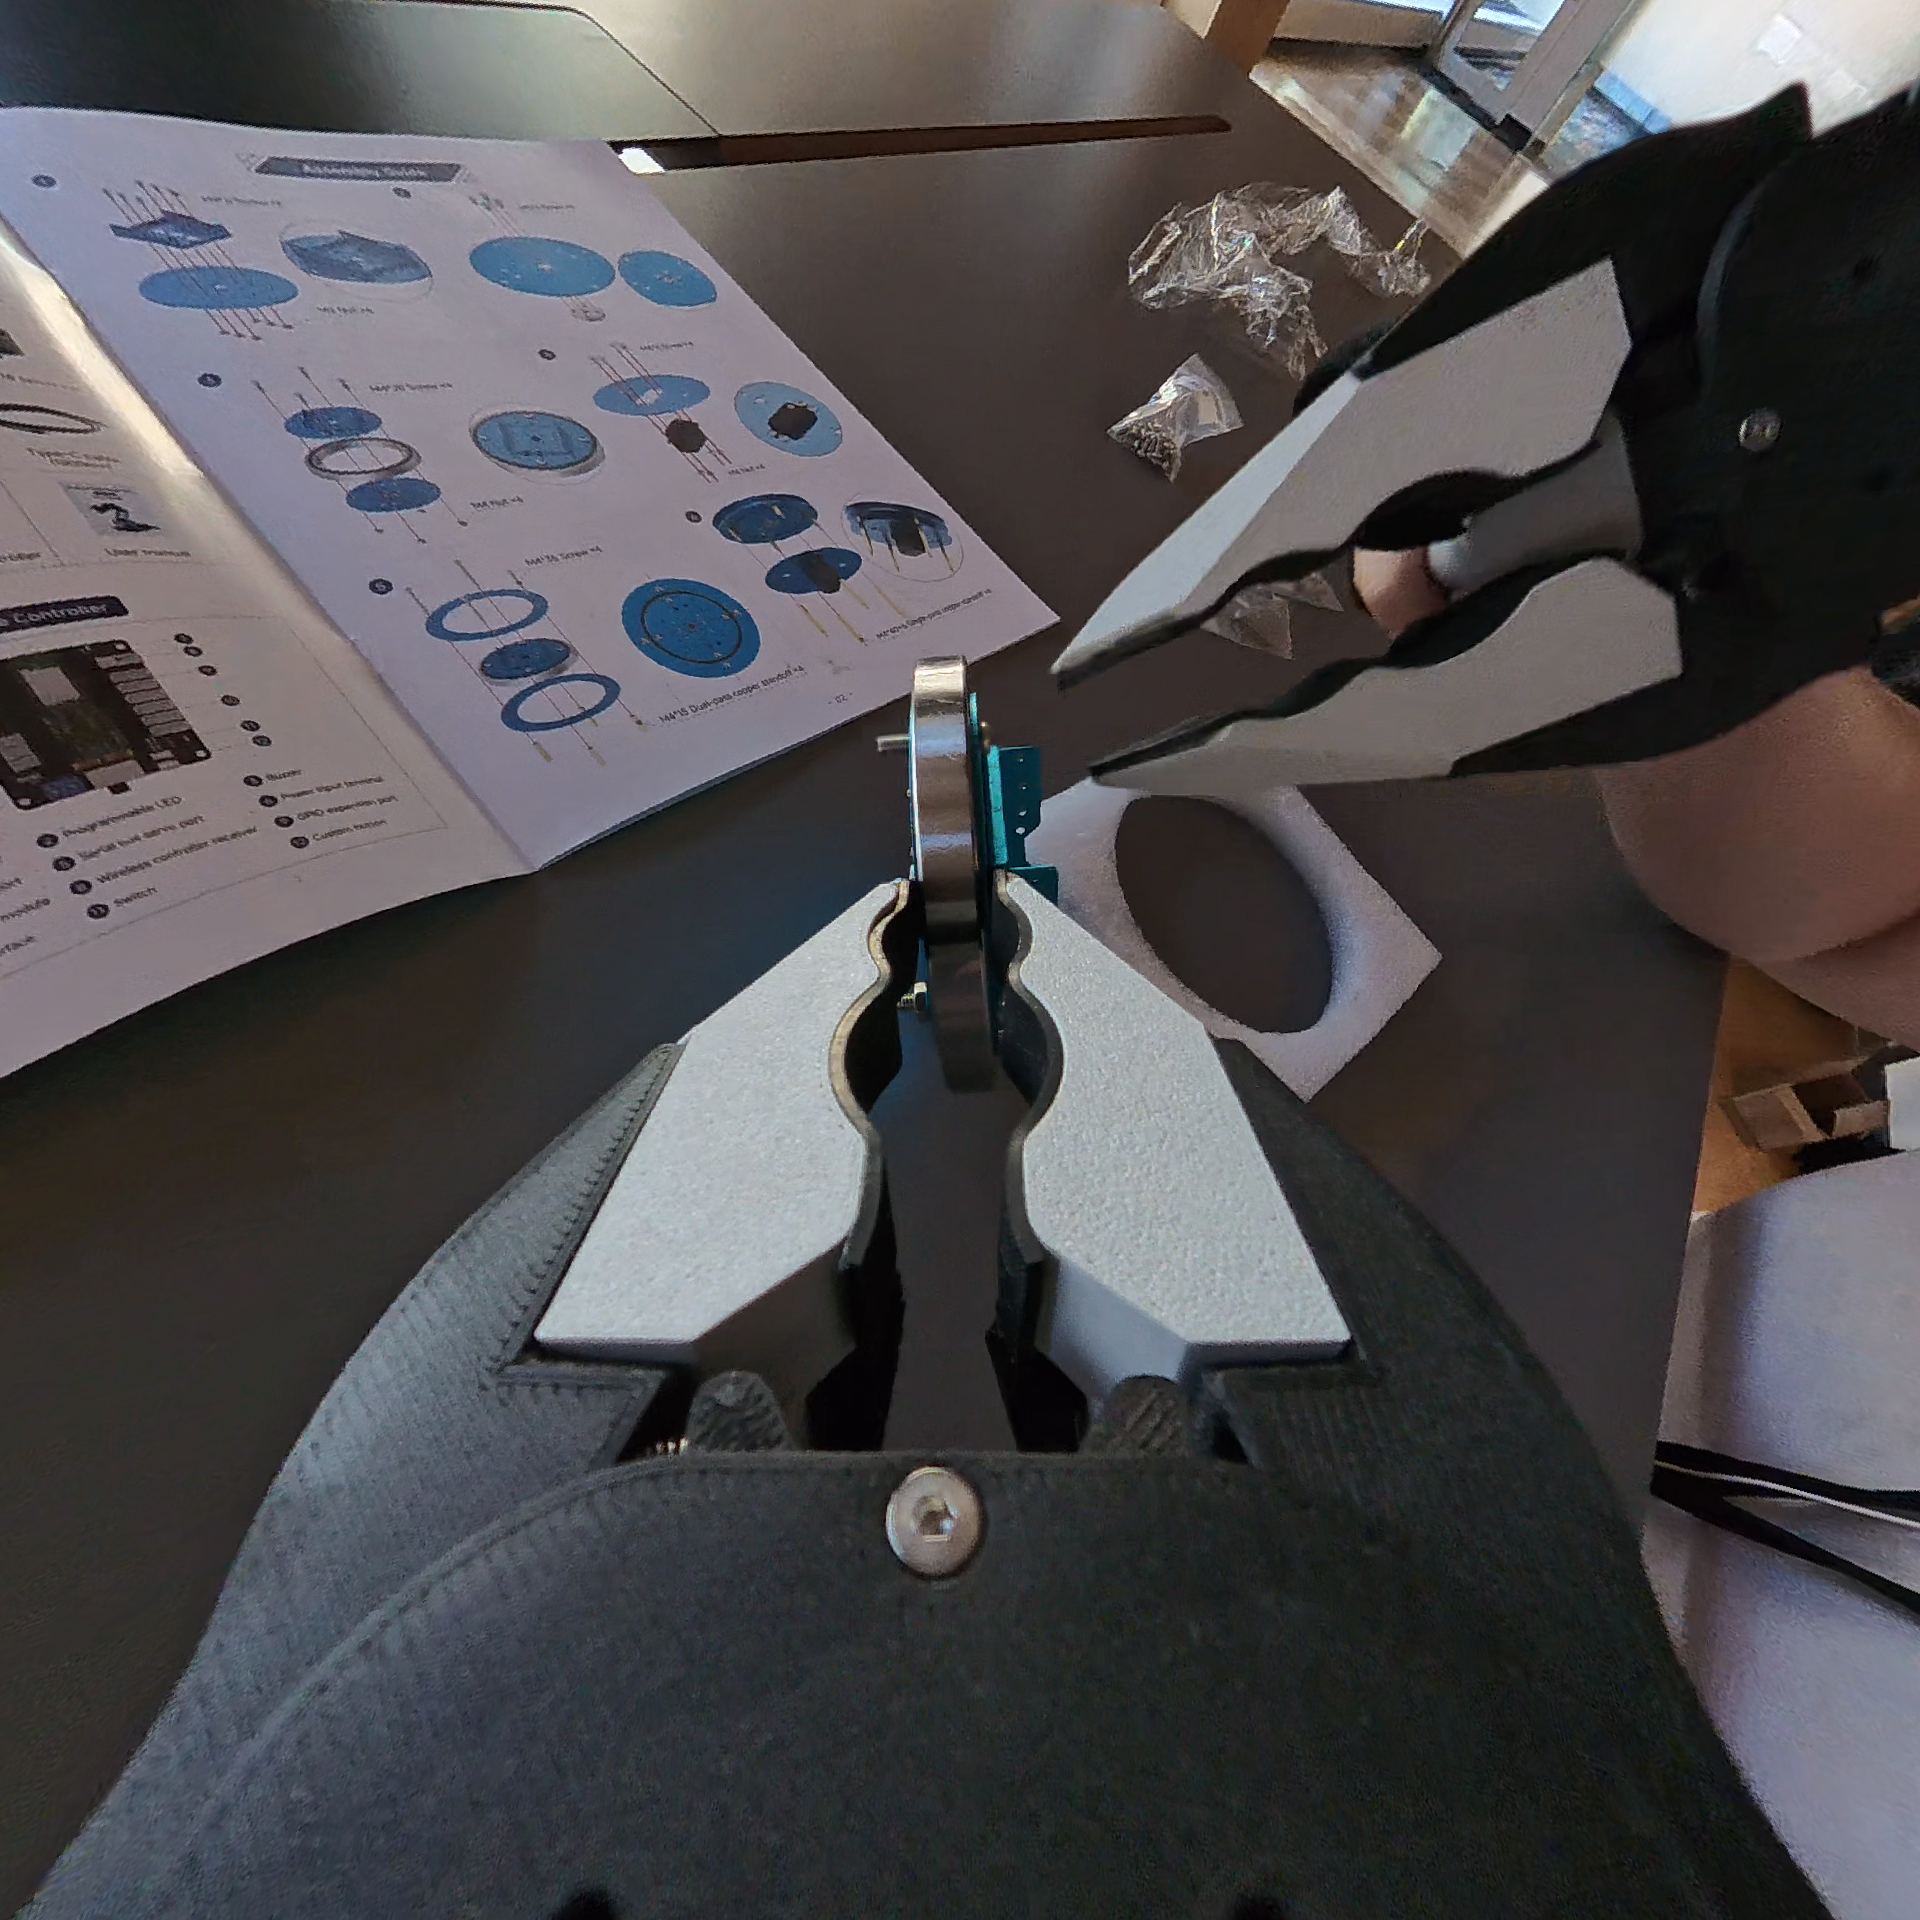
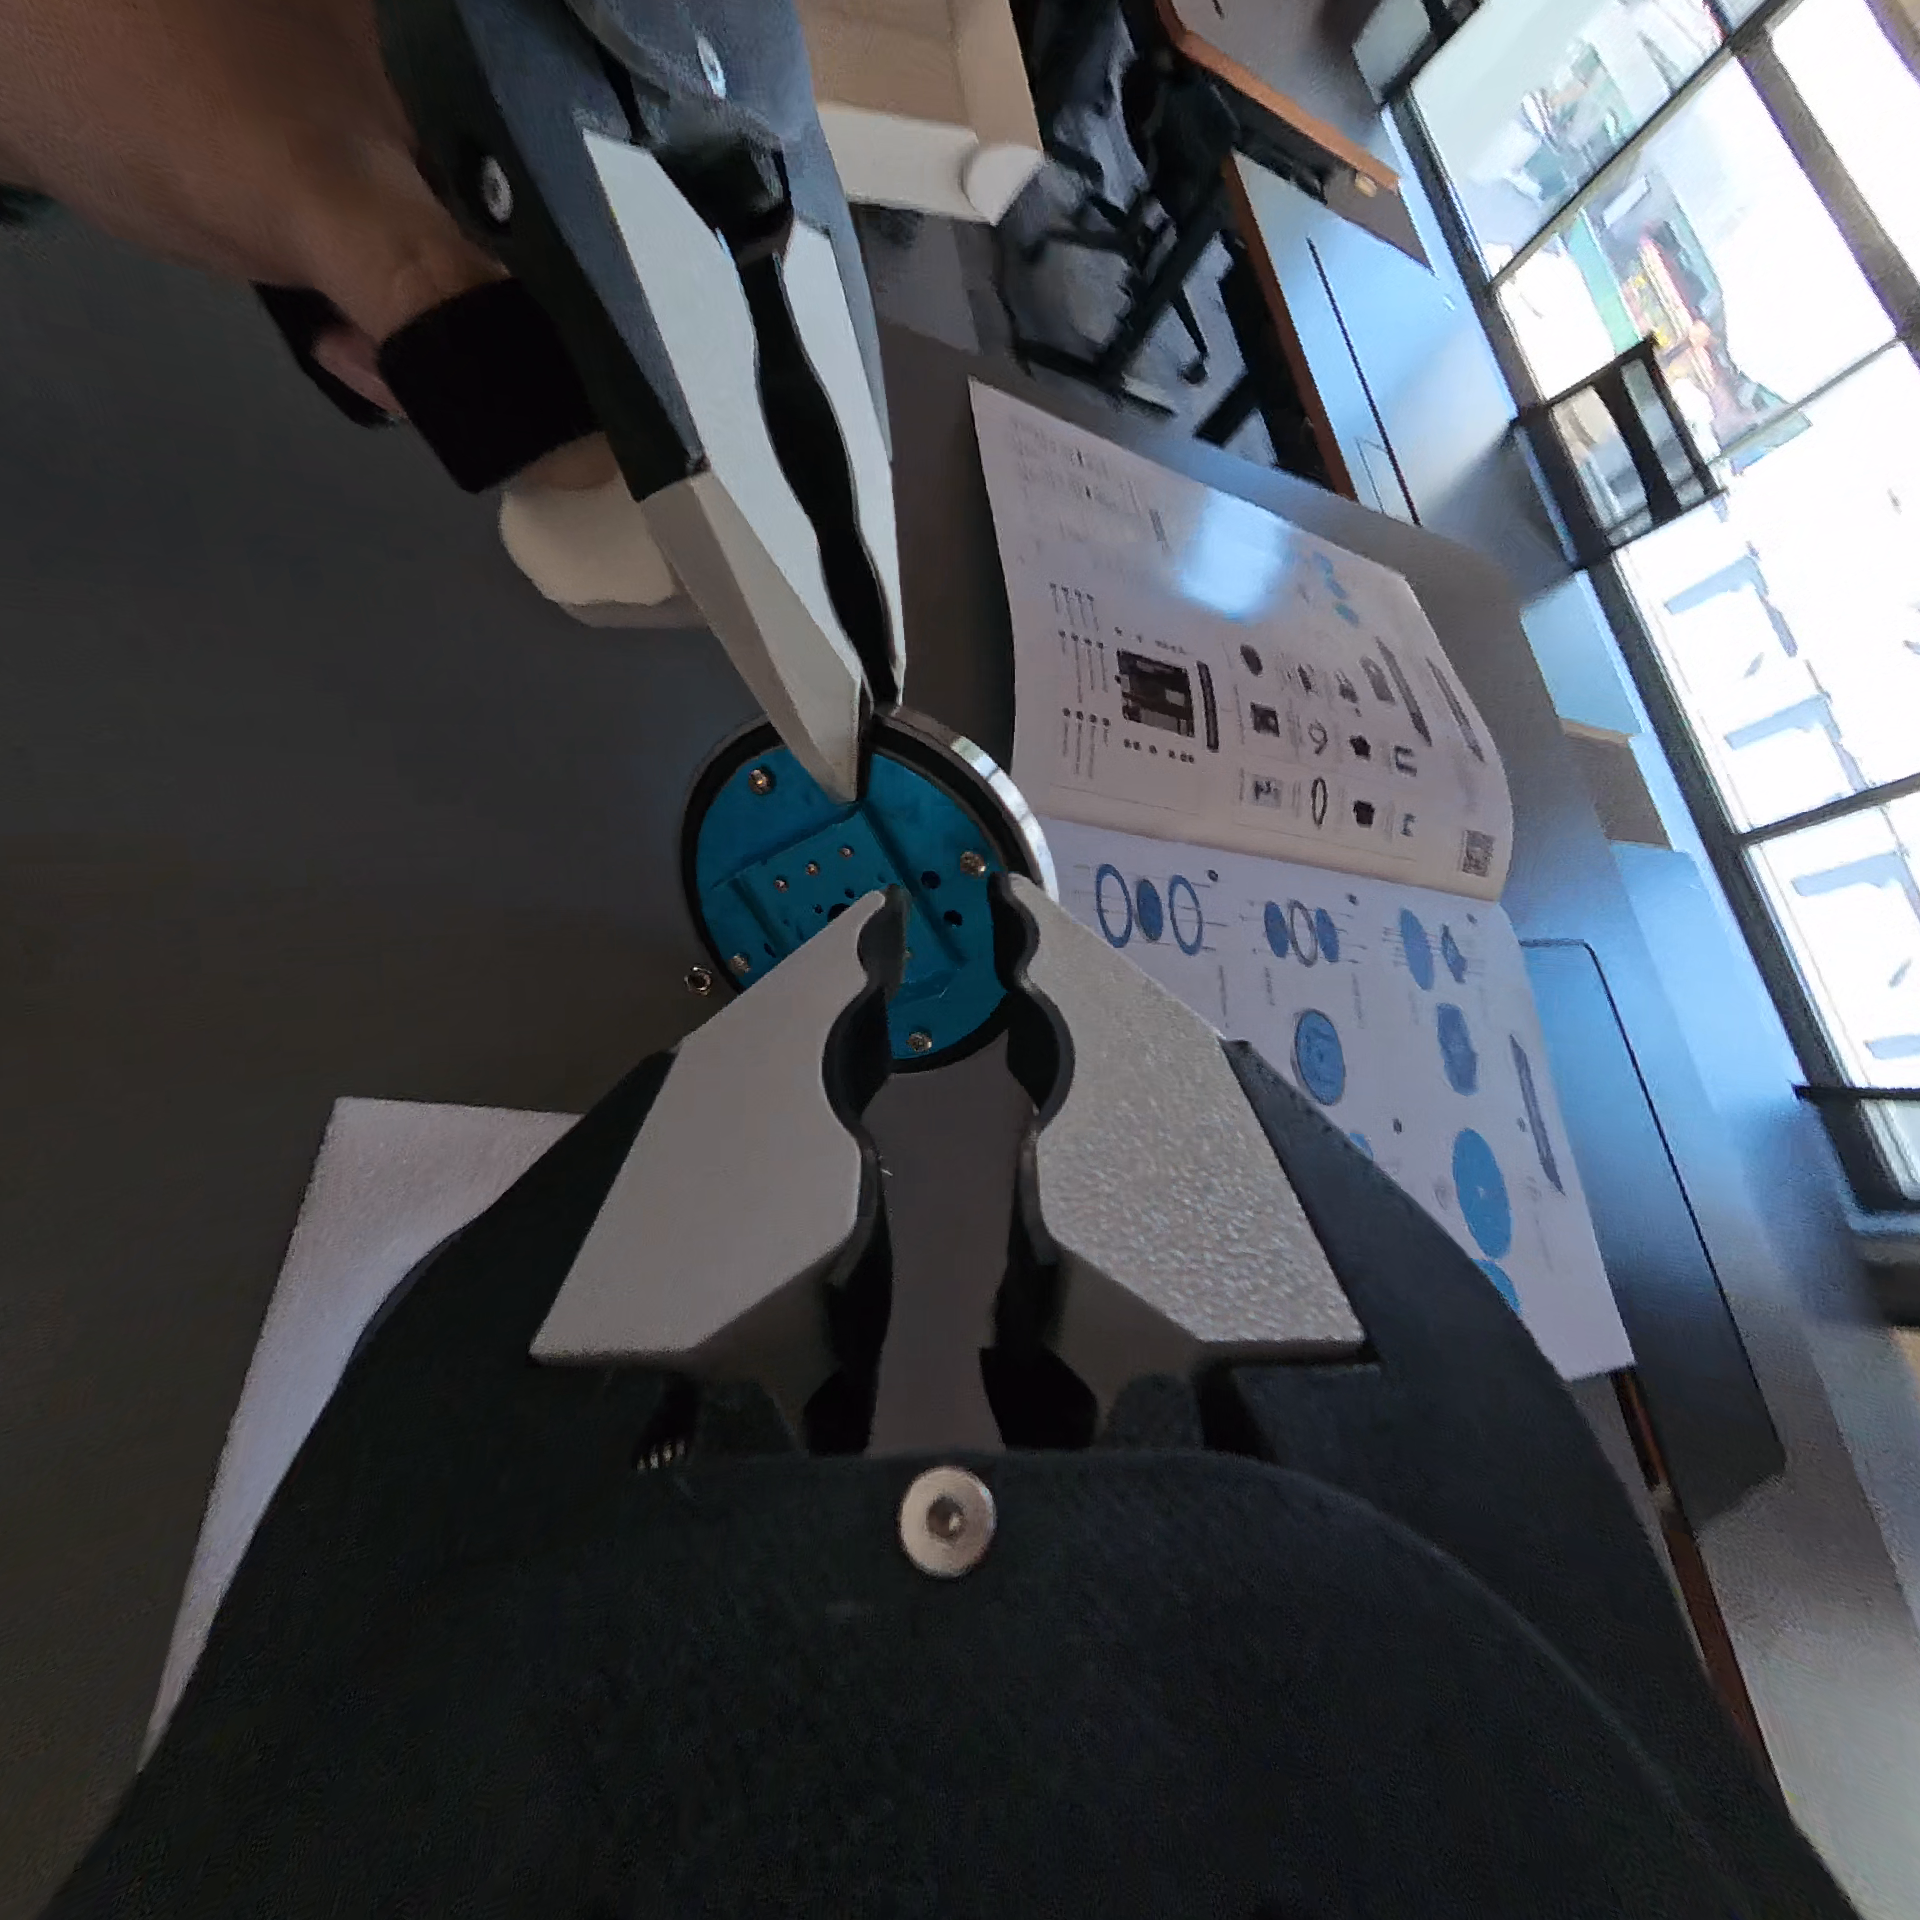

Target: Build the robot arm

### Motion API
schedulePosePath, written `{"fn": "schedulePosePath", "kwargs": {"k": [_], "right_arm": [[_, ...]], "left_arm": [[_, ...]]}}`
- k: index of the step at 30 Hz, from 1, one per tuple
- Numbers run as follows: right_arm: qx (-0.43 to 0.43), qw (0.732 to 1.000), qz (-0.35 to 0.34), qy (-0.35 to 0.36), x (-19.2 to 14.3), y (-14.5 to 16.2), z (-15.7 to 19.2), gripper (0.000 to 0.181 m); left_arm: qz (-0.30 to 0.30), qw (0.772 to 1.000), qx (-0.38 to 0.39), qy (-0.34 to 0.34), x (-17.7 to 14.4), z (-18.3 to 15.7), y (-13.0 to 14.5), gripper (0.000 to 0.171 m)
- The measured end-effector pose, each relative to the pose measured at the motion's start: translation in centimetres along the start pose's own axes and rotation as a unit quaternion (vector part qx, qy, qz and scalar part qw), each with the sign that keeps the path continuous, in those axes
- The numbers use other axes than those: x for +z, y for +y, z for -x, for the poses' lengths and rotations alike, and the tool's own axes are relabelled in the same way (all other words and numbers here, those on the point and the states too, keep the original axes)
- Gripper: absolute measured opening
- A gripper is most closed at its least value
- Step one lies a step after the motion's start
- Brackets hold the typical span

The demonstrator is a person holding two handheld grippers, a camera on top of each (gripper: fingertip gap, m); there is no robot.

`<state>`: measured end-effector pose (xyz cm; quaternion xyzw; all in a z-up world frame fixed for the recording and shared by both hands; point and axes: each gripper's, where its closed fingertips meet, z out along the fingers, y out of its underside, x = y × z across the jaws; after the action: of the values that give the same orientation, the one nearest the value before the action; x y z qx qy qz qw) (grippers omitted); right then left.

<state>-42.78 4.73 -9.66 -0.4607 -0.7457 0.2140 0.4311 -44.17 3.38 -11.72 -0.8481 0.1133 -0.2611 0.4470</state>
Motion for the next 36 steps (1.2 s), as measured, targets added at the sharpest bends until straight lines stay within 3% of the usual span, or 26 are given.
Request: {"fn": "schedulePosePath", "kwargs": {"k": [5,13,22,27,30,36], "right_arm": [[0.031,0.996,-0.070,-0.037,-0.4,-0.6,-1.5,0.028],[0.098,0.976,-0.071,-0.181,0.8,0.4,-0.2,0.029],[0.096,0.968,-0.052,-0.225,0.7,0.3,0.0,0.020],[0.061,0.967,-0.052,-0.241,0.2,0.3,0.5,0.018],[-0.012,0.973,-0.064,-0.221,-0.5,0.3,1.1,0.016],[-0.112,0.981,-0.083,-0.133,-1.8,1.3,2.0,0.015]], "left_arm": [[0.001,1.000,0.007,0.006,0.0,-0.1,0.0,0.012],[0.007,0.998,0.068,-0.002,0.1,-1.1,0.1,0.012],[0.012,0.995,0.101,-0.004,0.0,-1.5,0.2,0.012],[0.018,0.990,0.141,-0.006,0.0,-2.0,0.3,0.012],[0.024,0.980,0.195,-0.017,0.1,-2.7,0.4,0.012],[0.017,0.939,0.338,-0.063,0.8,-4.1,0.3,0.012]]}}
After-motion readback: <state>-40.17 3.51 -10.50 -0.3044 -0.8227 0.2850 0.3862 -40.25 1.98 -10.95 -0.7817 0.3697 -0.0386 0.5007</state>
